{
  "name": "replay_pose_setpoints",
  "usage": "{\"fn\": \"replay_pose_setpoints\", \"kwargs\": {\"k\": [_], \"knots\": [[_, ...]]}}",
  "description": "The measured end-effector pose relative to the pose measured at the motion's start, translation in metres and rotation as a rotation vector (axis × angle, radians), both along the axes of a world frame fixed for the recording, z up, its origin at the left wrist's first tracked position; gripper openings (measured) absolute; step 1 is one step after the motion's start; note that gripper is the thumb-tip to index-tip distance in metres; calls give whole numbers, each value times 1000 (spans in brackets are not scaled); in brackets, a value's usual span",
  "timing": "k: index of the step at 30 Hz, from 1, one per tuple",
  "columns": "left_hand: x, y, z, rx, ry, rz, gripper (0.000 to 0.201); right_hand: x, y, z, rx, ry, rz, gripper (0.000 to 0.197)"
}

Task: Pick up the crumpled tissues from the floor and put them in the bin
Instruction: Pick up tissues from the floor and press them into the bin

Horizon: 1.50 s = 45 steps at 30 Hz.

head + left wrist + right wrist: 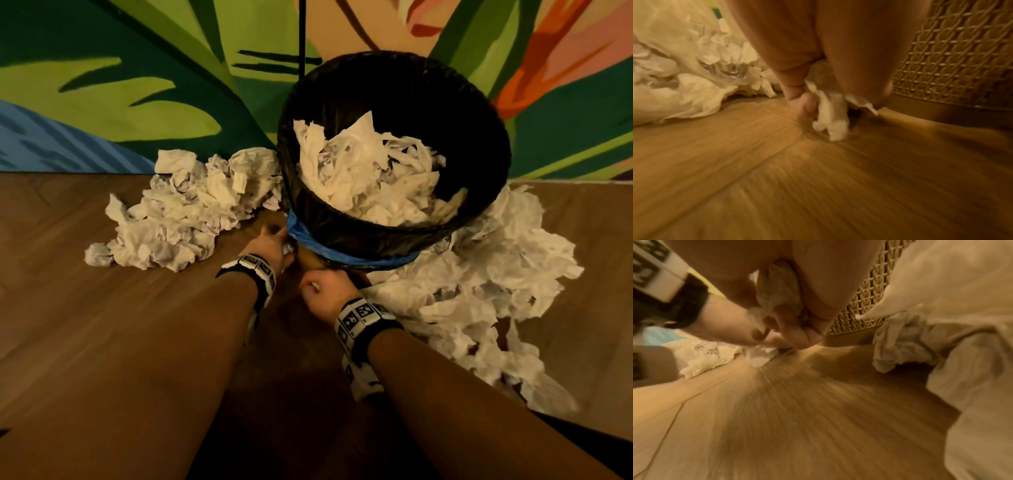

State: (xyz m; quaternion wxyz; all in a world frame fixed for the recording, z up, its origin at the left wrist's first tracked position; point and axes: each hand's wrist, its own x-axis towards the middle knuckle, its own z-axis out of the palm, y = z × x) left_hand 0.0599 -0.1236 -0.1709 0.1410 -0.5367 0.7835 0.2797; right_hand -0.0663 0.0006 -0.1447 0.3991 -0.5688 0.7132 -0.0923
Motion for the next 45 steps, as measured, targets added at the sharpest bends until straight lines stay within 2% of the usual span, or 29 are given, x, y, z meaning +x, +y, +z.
{"fn": "replay_pose_setpoints", "kwargs": {"k": [4,6,8,11,14,16,19,21,22,23,24,26,28,30,32,33,37,40,43,45], "knots": [[12,17,11,-5,90,93,59,1,-6,9,-40,21,12,15],[24,26,19,-13,209,130,45,4,-6,16,-65,26,25,17],[38,32,30,-87,311,167,29,11,-6,25,-93,19,50,19],[53,33,53,-233,429,286,28,30,-5,53,-163,0,219,22],[61,22,86,-297,616,392,18,52,-10,96,-290,-105,290,20],[59,14,120,-337,759,479,12,63,-15,136,-414,-176,239,18],[43,2,178,-372,1020,592,17,65,-30,202,-637,-244,135,23],[24,-1,217,-309,1242,559,6,54,-42,241,-743,-285,95,20],[11,-2,234,-319,1295,510,10,45,-48,258,-762,-302,82,14],[-2,-2,248,-335,1297,464,17,33,-54,270,-764,-303,74,12],[-15,-1,260,-358,1269,423,23,19,-59,279,-758,-276,63,19],[-36,4,274,-401,1153,295,33,-16,-60,281,-722,-125,29,28],[-47,12,276,-421,941,55,47,-49,-51,267,-660,47,-41,30],[-48,17,268,-424,657,-167,58,-72,-40,246,-593,142,-110,37],[-45,17,258,-476,430,-269,63,-84,-32,227,-571,214,-173,45],[-44,17,254,-490,406,-264,63,-88,-30,219,-584,221,-200,49],[-48,14,249,-480,661,-149,64,-98,-30,209,-649,97,-281,58],[-45,8,250,-525,807,-32,43,-99,-36,214,-659,82,-312,51],[-32,0,251,-574,884,85,22,-87,-43,223,-689,86,-298,42],[-19,-5,255,-612,972,164,18,-72,-46,229,-712,127,-227,37]]}}
